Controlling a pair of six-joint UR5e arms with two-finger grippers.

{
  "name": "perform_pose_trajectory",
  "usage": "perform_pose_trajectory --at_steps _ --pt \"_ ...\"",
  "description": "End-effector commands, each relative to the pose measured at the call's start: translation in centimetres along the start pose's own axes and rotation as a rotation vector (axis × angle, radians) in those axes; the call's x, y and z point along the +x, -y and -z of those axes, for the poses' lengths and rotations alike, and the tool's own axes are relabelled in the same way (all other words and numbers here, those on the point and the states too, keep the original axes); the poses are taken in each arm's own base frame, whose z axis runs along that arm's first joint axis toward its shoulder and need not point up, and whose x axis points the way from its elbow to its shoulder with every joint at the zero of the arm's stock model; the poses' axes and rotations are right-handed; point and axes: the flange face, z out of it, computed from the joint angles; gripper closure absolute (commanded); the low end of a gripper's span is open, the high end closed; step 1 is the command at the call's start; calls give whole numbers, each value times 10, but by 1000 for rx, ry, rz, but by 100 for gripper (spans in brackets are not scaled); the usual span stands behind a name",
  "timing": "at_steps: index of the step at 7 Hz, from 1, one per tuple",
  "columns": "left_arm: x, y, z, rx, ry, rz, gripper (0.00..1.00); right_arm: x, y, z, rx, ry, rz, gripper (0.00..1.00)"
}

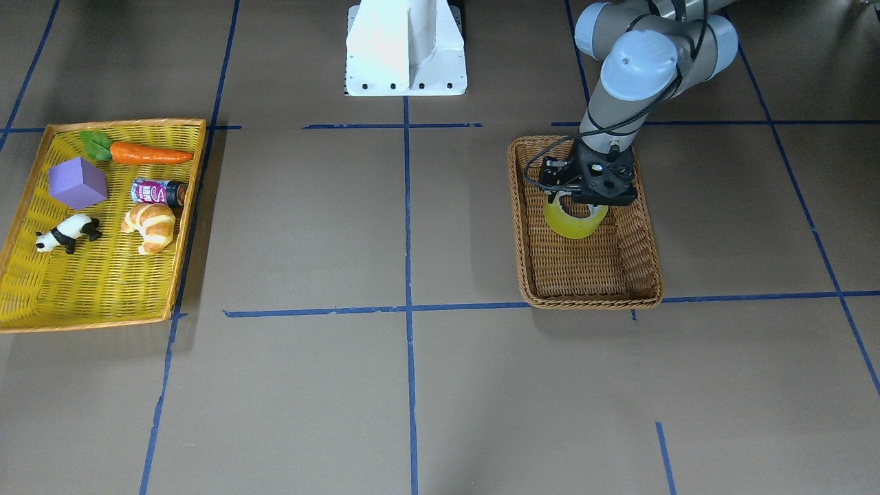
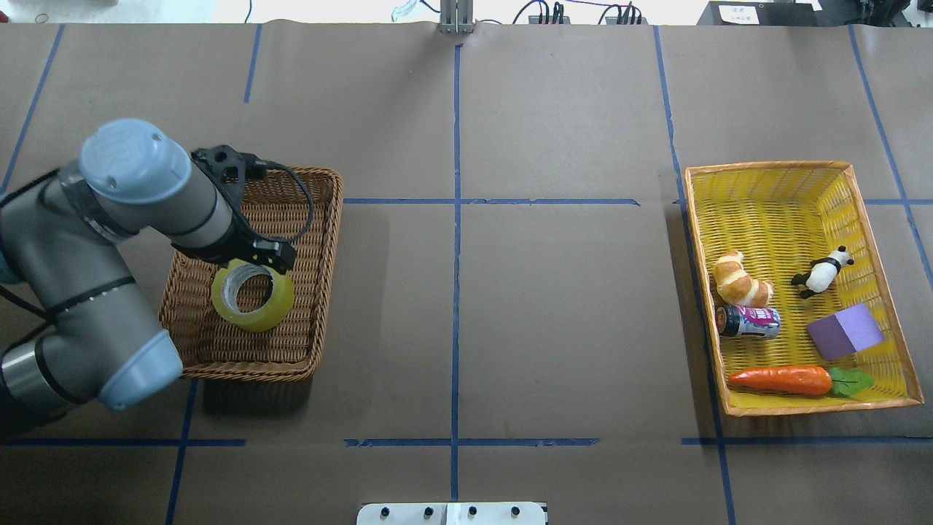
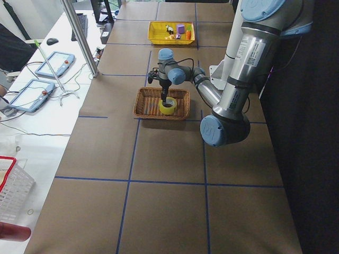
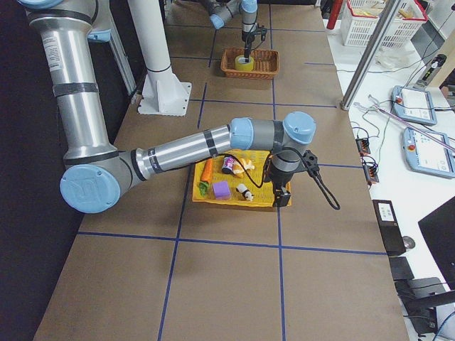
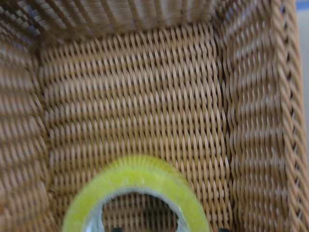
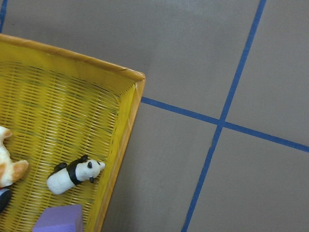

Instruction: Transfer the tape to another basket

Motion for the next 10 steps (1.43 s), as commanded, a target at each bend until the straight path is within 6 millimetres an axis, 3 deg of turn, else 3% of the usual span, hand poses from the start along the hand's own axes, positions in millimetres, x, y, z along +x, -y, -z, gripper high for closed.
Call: perform_pose_trajectory --at_steps 1,2,3,4,5,6,8,9,10 --pt "-50 41 40 19 6 18 0 26 -25 -17 -27 13 -12 0" --pt "-87 64 67 10 0 -18 0 47 -43 -34 20 1 8 0" --pt "-119 75 79 6 -5 -49 0 72 -56 -58 59 33 14 0" --pt "-171 76 81 3 24 -71 0 103 -64 -77 72 94 -38 0" --pt "-213 73 85 1 50 -71 0 105 -57 -75 78 91 -34 0" --pt "-264 57 84 -34 39 -37 0 102 -55 -71 84 79 -23 0" --pt "-375 38 87 -78 7 -49 0 103 -52 -69 80 63 -49 0" --pt "-437 29 77 -104 11 -44 0 101 -47 -65 86 62 -75 0" --pt "-474 26 78 -103 5 -45 0 101 -47 -66 85 65 -91 0"
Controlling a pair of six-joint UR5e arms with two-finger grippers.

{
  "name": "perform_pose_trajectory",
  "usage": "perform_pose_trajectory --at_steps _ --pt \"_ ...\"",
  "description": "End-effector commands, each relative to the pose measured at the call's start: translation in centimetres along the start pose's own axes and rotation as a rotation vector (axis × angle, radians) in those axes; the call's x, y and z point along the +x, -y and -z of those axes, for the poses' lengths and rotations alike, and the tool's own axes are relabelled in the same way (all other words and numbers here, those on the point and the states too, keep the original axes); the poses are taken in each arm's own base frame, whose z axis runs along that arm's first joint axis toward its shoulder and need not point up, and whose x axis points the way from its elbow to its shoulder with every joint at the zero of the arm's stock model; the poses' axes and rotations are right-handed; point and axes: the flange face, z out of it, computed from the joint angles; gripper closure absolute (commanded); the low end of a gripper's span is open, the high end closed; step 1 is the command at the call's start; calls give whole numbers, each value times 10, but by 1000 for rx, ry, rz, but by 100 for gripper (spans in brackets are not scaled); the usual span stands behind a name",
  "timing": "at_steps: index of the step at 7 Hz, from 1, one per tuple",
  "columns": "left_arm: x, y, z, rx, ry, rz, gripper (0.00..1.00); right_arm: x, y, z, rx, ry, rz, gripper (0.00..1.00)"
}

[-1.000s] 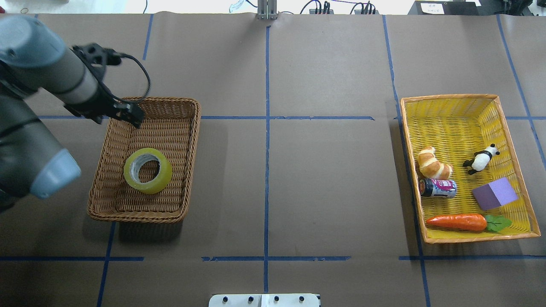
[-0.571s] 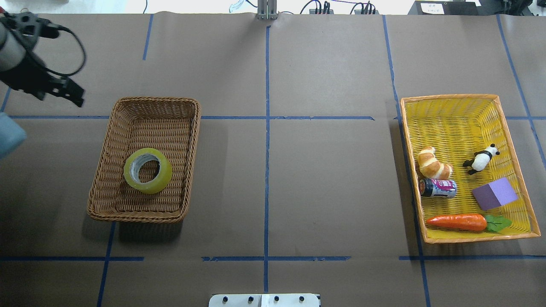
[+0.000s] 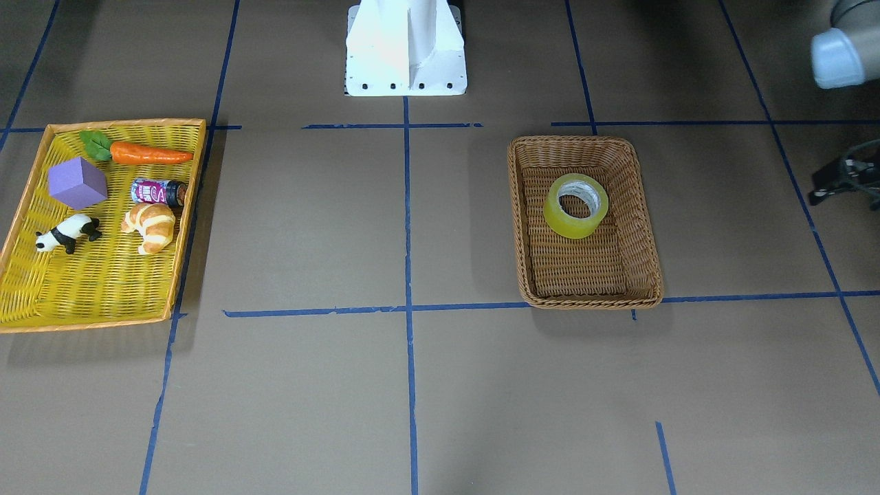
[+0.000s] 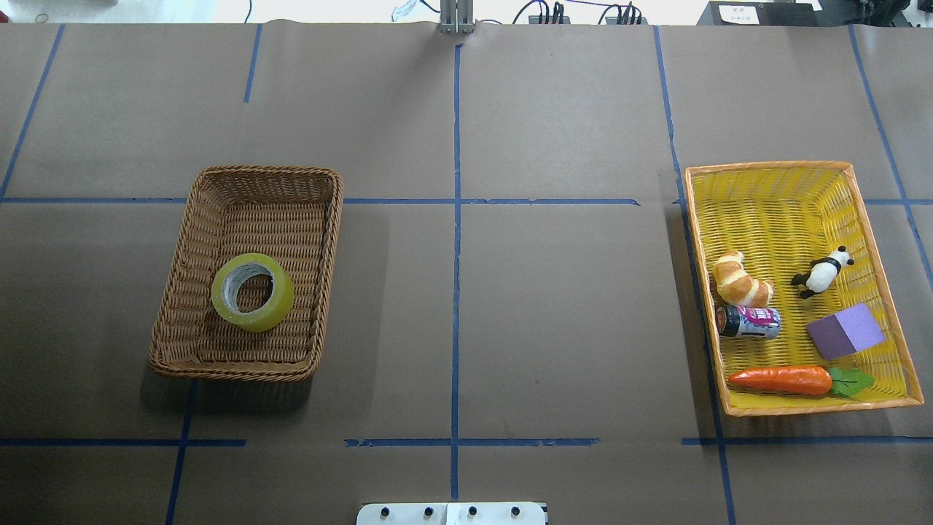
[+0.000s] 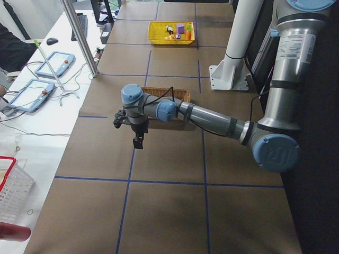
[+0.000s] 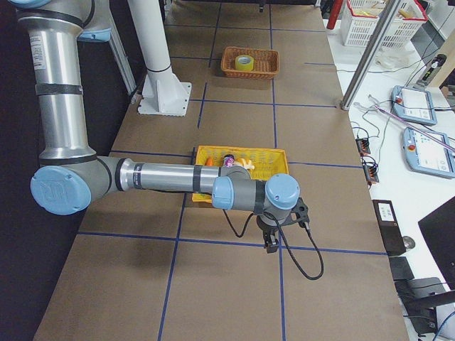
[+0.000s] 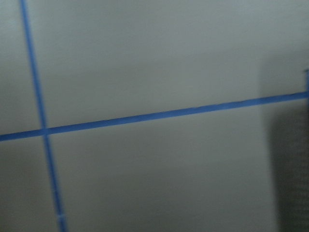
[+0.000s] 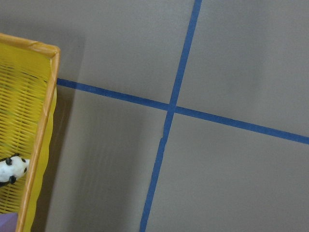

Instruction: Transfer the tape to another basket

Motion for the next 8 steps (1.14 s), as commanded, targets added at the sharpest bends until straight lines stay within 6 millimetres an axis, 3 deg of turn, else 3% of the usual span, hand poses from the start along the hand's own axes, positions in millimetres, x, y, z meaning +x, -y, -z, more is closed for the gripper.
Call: perform_pose_trajectory --at_steps 1,2,3,5,8 --pt "-81 -17 -4 -11 -7 3 0 0 1 0 1 0 -31 0" --pt "-93 -20 -2 -9 -8 22 0 1 1 -1 -2 1 -36 0" --pt "-103 -32 -14 -32 -18 44 0 2 1 -1 -4 0 -37 0" --pt "-132 -47 5 6 -82 131 0 1 2 -1 -3 -1 -38 0" --pt "-137 -56 2 1 -77 138 0 7 -3 -7 -14 4 -54 0"
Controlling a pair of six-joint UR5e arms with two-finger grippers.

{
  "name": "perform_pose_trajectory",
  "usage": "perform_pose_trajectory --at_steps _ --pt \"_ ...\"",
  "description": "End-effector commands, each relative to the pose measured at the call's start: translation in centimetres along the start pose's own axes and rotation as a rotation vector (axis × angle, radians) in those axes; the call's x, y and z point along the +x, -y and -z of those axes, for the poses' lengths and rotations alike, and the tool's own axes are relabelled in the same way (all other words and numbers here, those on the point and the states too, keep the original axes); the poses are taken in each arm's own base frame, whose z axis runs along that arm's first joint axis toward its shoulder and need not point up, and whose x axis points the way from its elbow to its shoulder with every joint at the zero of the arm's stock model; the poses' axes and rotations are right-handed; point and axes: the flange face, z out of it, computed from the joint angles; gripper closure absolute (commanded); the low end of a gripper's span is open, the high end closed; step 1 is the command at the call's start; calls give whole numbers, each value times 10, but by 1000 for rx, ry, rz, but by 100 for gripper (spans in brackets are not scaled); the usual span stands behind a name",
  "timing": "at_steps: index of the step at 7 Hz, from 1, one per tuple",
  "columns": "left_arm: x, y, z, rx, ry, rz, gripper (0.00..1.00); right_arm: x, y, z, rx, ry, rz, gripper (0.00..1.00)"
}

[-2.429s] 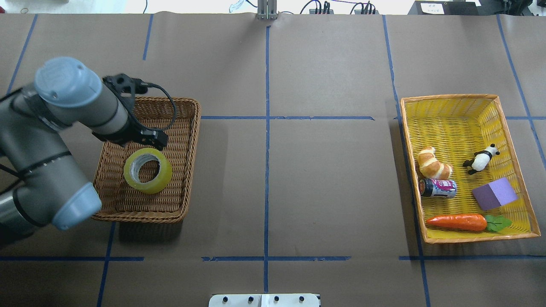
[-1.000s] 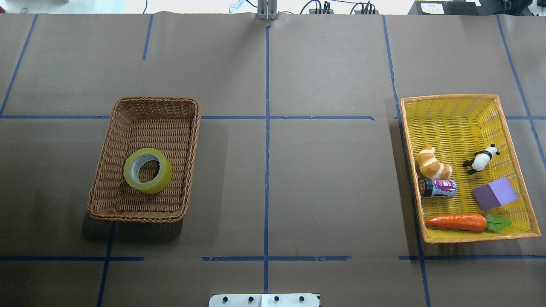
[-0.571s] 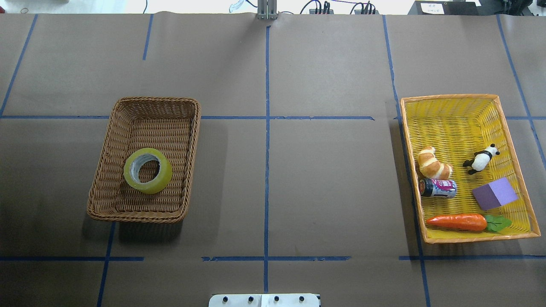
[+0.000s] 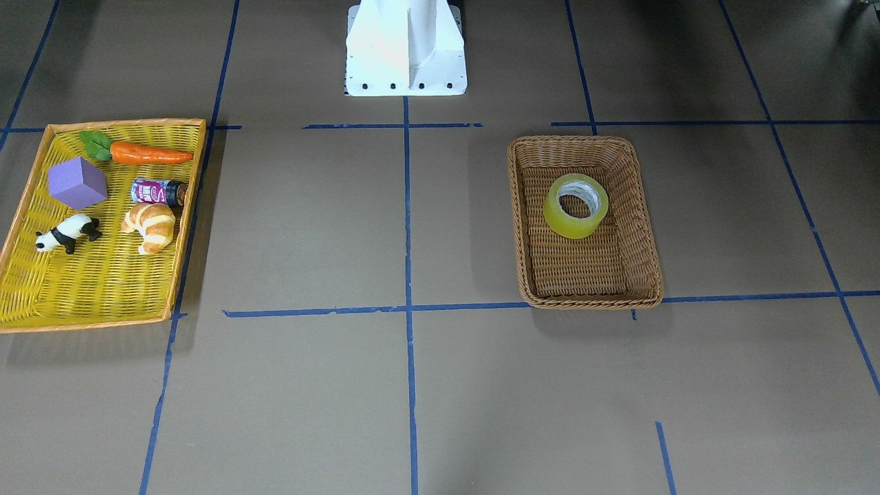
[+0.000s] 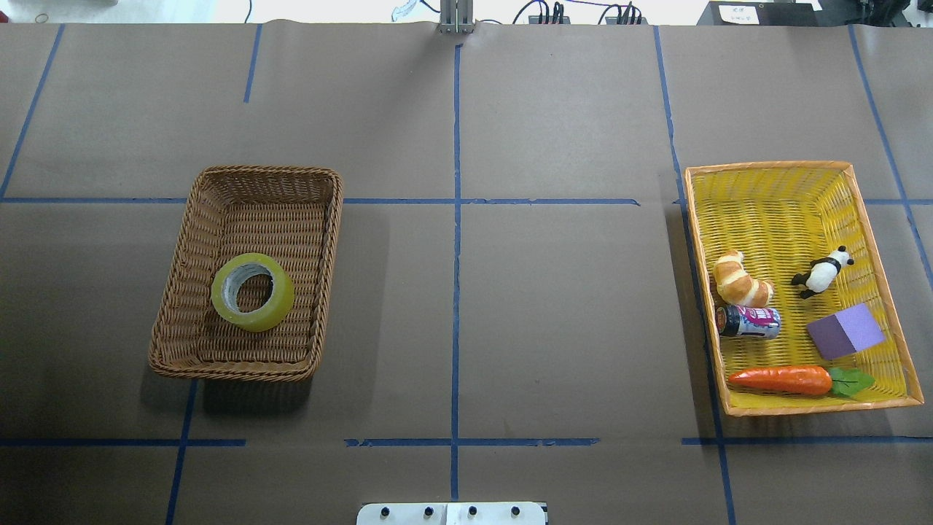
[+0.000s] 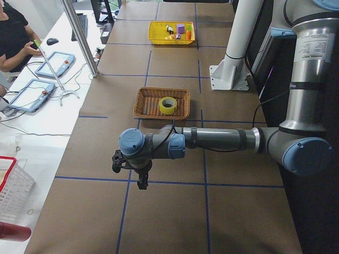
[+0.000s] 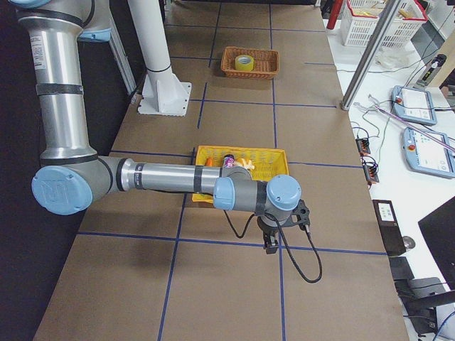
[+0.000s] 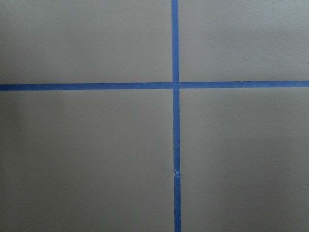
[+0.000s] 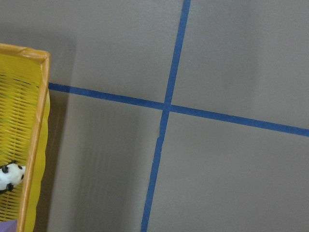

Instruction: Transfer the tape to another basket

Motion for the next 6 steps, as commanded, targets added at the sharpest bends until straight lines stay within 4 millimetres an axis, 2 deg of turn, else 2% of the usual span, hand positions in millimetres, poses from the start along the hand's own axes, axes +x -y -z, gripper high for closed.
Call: perform_pose_trajectory --at_steps 1,3,5,6 --pt "-3 -2 -1 -1 5 4 0 8 -5 -8 -15 8 -26 0" --pt "-4 -2 -1 1 4 2 0 24 -11 -10 -18 18 -61 0" --pt "-3 -2 -1 2 4 1 0 26 -7 10 21 10 -97 0" --pt "-3 -2 -1 2 4 1 0 22 4 20 39 7 -118 0"
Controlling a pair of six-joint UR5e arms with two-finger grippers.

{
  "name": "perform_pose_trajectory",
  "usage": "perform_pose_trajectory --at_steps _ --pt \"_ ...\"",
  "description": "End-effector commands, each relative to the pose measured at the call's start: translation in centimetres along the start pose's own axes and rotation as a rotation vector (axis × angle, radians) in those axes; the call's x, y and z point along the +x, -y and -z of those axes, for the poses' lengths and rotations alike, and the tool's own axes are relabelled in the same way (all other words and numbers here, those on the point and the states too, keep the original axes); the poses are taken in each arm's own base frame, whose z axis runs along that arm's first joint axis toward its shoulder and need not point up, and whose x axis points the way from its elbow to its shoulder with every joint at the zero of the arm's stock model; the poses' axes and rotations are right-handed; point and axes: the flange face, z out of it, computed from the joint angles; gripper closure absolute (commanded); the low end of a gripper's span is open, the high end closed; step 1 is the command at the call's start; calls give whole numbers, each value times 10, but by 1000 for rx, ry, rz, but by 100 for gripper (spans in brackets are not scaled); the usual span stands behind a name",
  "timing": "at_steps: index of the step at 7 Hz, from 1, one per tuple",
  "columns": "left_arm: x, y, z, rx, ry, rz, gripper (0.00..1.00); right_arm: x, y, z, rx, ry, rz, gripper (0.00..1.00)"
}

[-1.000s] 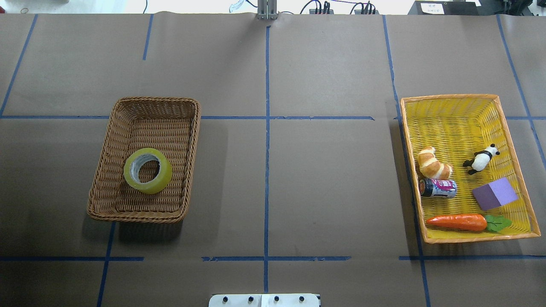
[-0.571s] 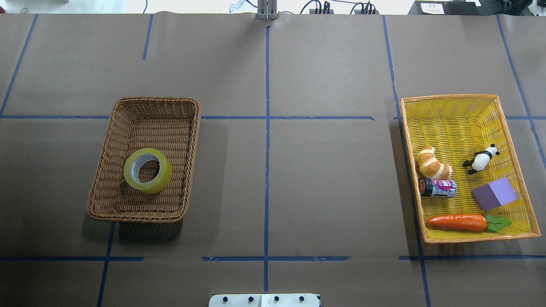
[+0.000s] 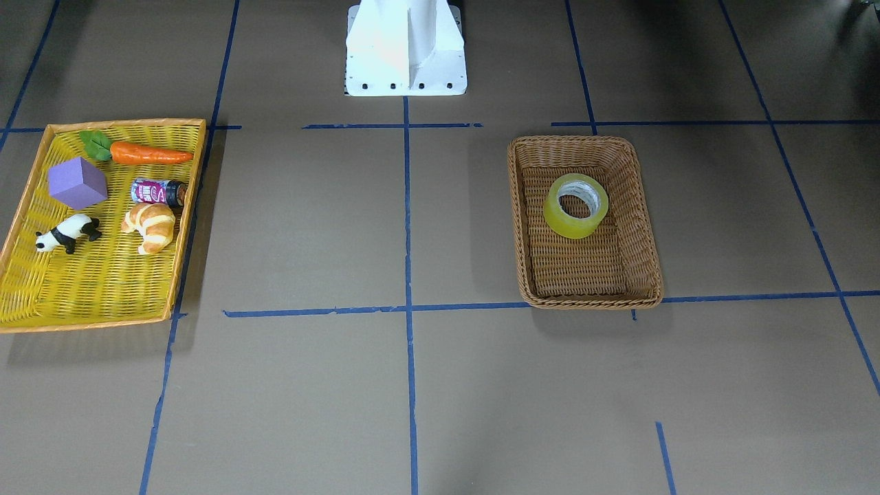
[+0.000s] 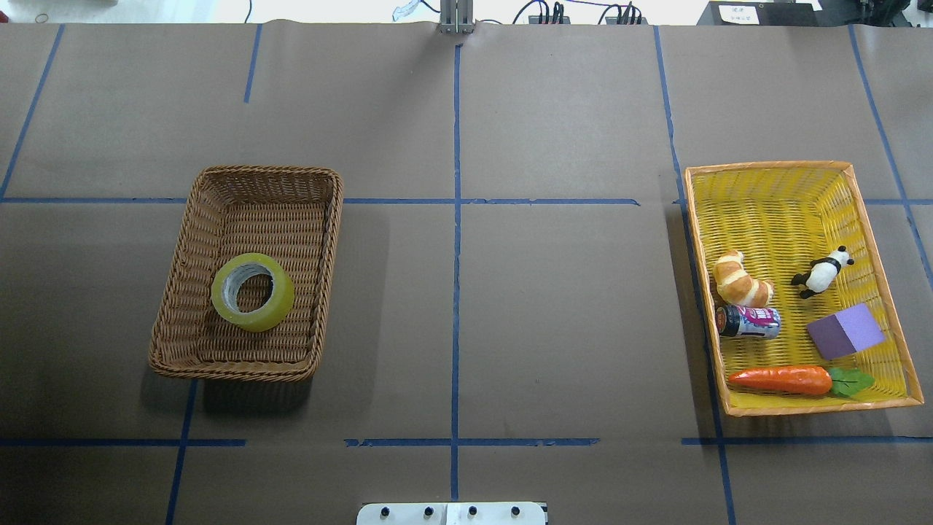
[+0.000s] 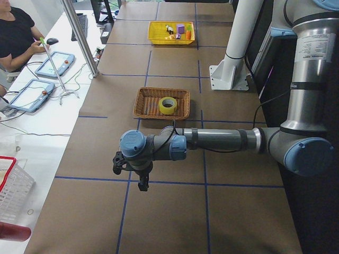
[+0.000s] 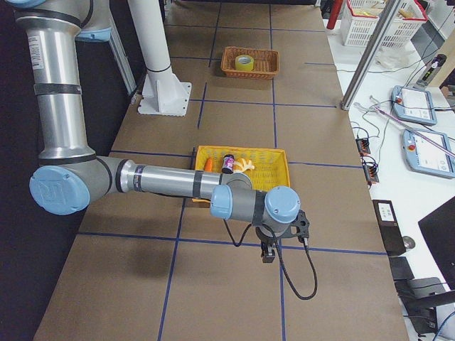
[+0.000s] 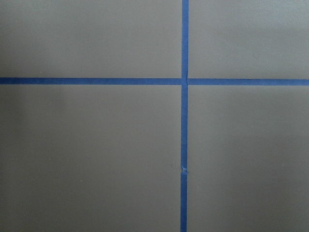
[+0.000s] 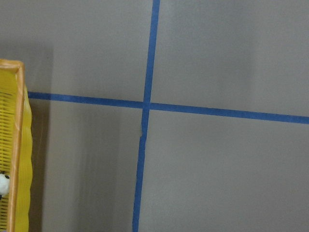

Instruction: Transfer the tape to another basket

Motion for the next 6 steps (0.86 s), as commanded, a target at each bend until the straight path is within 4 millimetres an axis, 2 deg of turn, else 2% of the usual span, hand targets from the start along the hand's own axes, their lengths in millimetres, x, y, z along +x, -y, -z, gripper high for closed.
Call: perform_pose_trajectory --at_steps 1,6 --pt "-1 -1 -1 -1 0 -1 0 -7 11 16 30 -5 -73 0" --pt "0 0 0 1 -2 -2 0 -12 13 21 40 -11 -67 0"
